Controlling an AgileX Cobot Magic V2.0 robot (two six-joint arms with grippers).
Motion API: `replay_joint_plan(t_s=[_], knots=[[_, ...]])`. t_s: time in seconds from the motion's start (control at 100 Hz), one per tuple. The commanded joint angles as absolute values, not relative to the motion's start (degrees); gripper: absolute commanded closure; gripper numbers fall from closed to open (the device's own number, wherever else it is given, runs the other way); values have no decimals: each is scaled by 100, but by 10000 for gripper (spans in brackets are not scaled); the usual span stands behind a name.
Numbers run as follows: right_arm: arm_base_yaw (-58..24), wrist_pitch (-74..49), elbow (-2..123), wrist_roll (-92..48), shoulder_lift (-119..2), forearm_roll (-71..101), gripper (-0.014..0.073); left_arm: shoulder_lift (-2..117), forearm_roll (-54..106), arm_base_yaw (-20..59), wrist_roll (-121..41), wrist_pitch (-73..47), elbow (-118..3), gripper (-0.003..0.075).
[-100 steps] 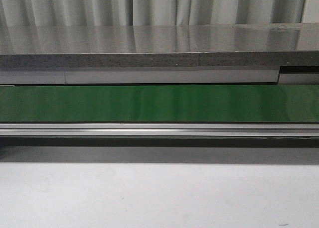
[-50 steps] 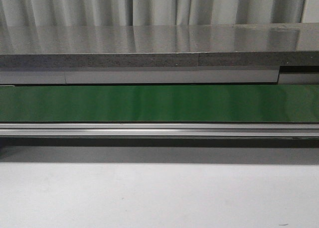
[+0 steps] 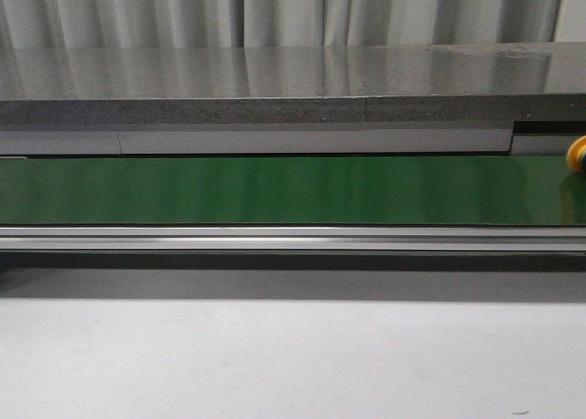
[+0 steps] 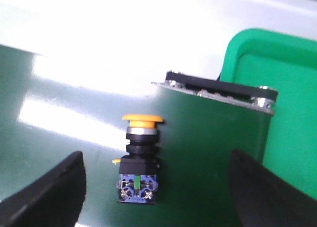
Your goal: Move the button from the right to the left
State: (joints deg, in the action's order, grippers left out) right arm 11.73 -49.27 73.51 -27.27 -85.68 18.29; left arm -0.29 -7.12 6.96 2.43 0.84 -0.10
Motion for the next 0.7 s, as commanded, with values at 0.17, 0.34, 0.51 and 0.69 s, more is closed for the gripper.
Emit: replay_joint_plan(t_s=[0.17,0.34,0.51,0.69], knots=[[885,-3509,6504,-2792,-7191,2065,45,-241,-670,721,299,514,221,715],[371,-2284,5405,-3008,-6311,2059,45,-241,-670,721,299,514,221,715],[-14,-1424,4262,-3101,-5422,2059,45,-241,-670,721,299,514,221,715],[-159,-813,3226,-3101,-4342,2145,45,-241,-670,721,299,514,221,715]])
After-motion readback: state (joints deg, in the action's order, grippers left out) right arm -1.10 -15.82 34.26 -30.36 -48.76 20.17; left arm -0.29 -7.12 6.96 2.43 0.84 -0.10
